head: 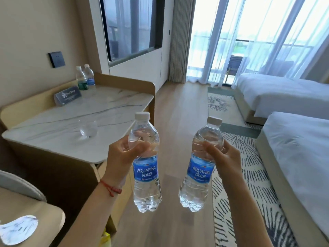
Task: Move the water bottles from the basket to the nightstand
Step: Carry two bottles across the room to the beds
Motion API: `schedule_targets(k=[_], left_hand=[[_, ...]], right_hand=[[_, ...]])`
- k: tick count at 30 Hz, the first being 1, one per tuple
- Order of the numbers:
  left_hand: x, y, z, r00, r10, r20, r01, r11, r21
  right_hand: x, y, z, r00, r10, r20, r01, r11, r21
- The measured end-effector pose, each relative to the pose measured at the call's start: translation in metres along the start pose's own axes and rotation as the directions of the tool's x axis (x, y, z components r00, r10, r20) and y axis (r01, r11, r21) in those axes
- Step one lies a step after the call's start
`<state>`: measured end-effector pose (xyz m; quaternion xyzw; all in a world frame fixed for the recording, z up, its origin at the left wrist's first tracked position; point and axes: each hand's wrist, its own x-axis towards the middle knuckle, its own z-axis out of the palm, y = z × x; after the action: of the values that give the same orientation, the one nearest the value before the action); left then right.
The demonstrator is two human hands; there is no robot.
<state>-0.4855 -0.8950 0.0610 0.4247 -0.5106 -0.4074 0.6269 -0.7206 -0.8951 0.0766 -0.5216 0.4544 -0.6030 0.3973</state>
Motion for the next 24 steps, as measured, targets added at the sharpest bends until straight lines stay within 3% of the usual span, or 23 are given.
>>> schedule_targets(k=[15,24], left_hand=[[0.297,-0.081,0.061,0.995,0.036,0.095,-0.027,0.995,-0.096],[0.453,-0.152,0.14,0.992,-0.015,0.128,0.029,0.993,-0.111]], right_hand=[[0.268,0.06,0.023,0.995,-0.035,-0.09,0.027,0.996,-0.087],[0.432,0.117,-0.013,0.993,-0.039,-0.115,0.03,0.996,-0.082]])
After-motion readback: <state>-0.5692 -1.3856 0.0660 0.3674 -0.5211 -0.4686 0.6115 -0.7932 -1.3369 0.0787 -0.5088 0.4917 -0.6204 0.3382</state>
